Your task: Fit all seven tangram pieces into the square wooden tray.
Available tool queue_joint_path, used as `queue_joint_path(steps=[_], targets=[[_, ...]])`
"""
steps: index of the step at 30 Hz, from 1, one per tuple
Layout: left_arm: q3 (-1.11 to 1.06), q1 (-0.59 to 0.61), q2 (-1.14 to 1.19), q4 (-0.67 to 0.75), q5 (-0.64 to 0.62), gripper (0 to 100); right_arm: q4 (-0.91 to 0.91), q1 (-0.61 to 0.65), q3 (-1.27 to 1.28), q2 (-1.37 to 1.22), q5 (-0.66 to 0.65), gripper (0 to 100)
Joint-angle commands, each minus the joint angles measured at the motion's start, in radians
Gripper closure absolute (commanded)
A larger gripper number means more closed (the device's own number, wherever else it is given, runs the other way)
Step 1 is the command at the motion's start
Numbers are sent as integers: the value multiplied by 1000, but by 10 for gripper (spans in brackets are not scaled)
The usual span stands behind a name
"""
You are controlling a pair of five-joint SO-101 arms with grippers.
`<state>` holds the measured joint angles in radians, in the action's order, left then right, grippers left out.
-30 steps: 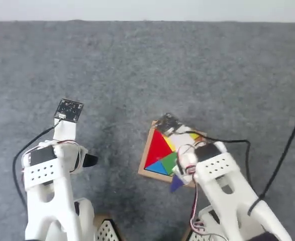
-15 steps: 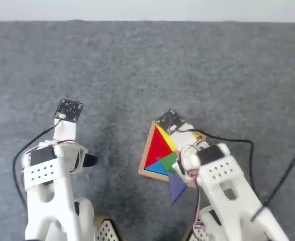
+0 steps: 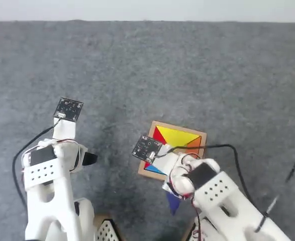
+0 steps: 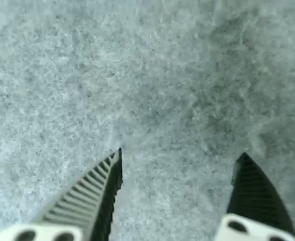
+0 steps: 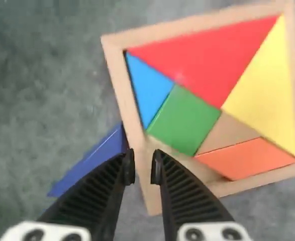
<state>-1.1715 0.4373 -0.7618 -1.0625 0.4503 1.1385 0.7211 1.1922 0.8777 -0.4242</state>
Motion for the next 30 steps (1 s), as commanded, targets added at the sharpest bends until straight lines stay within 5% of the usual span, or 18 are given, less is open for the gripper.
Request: queue_joint_path(steps=[1, 14, 30], targets=[[7, -6, -14, 20, 5, 665, -10, -21, -38, -88, -21, 923], [7, -6, -14, 18, 5, 665, -84, -278, -48, -315, -135, 921], [7, -6, -20, 0, 3, 665, -168, -297, -278, -565, -129, 921]])
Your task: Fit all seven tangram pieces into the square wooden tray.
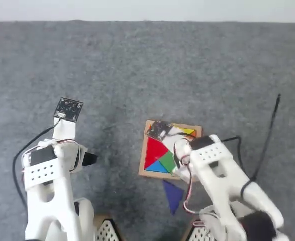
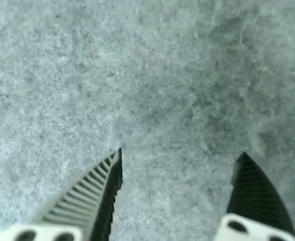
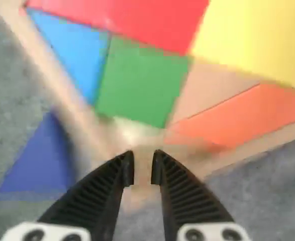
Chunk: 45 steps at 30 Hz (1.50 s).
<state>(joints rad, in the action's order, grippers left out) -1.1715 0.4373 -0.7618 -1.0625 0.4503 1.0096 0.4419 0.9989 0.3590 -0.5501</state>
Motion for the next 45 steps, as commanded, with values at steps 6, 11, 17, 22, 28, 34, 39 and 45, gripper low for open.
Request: queue_joint_path(steps=[6, 11, 17, 22, 28, 34, 39, 45], targets=[[7, -6, -20, 3, 3, 665, -97, -77, -146, -96, 20, 921], [7, -6, -20, 5, 3, 665, 15, -65, -92, 81, 21, 922], [7, -6, -20, 5, 3, 665, 134, -131, -21, 374, 25, 919], [7, -6, -20, 5, 3, 665, 154, -283, -2, 401, 26, 887], [7, -6, -21, 3, 3, 665, 76, -243, -3, 263, 209, 783], [7, -2, -21, -2, 3, 665, -12, -166, -6, 96, 282, 809], [7, -3, -21, 0, 3, 665, -76, -168, -9, -8, 316, 808], [7, -5, -21, -2, 3, 665, -116, -165, -26, -58, 359, 894]])
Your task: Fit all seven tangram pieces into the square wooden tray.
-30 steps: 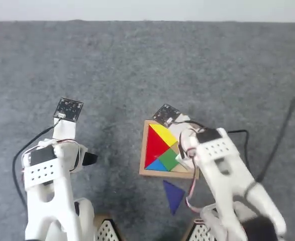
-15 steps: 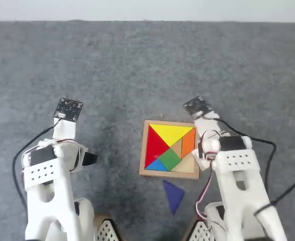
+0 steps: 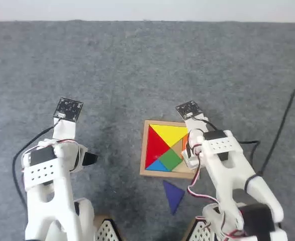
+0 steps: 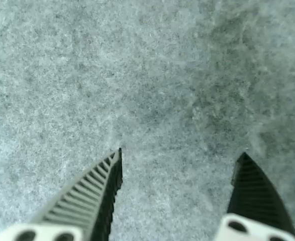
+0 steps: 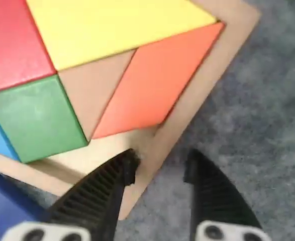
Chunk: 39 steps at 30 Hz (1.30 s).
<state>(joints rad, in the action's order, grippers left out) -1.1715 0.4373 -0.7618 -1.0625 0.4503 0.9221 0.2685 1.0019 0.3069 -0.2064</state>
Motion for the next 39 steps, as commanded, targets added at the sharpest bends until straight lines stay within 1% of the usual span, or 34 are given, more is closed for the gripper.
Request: queue_joint_path(steps=[1, 3, 5, 9, 14, 21, 26, 33, 35, 39], targets=[[7, -3, -21, -2, 3, 665, -33, 12, -29, -4, 15, 916], [7, -3, -21, 0, 3, 665, -35, 13, -31, -4, 17, 947], [7, -5, -21, 2, 3, 665, -35, 13, -52, -12, 28, 951], [7, -5, -21, 0, 3, 665, -16, 19, -135, -15, 89, 955], [7, -2, -21, -2, 3, 665, 38, 96, -252, -28, 97, 955], [7, 0, -21, -2, 3, 665, 56, 122, -439, -234, 178, 955], [7, 0, -21, 0, 3, 665, 27, 114, -473, -349, 193, 956], [7, 0, -21, 2, 3, 665, 33, 113, -466, -366, 192, 950], [7, 0, -21, 3, 3, 665, 41, 113, -448, -364, 176, 927], [7, 0, -21, 3, 3, 665, 76, 114, -443, -338, 164, 807]])
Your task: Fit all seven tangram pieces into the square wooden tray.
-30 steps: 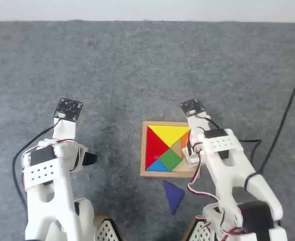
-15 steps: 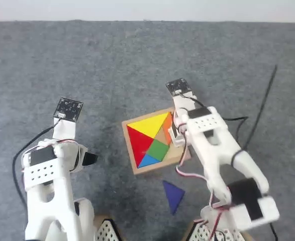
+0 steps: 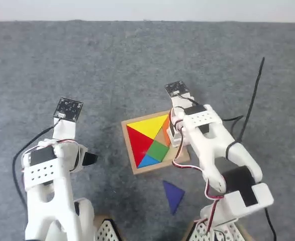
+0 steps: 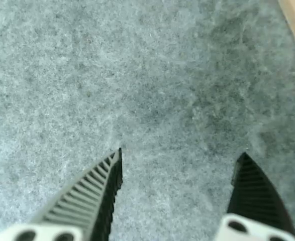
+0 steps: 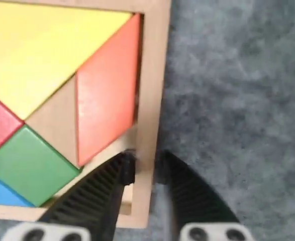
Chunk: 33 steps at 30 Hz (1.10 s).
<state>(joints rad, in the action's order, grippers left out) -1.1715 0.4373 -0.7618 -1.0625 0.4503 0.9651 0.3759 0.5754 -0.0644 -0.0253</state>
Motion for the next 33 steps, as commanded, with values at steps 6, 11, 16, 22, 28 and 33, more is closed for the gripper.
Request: queue_joint_path(steps=[6, 11, 16, 22, 28, 33], targets=[[7, -3, -21, 3, 3, 665, 151, -4, -3, 239, -17, 757], [7, -5, -21, 5, 3, 665, 219, 1, 164, 479, -180, 757], [10, -5, -21, 5, 3, 665, 213, 151, 367, 615, -325, 757], [8, -5, -20, 5, 3, 665, 180, 338, 434, 690, -161, 757], [12, -5, -20, 5, 3, 665, 203, 446, 451, 674, -38, 757], [13, -5, -20, 5, 3, 665, 200, 504, 493, 653, -117, 757]])
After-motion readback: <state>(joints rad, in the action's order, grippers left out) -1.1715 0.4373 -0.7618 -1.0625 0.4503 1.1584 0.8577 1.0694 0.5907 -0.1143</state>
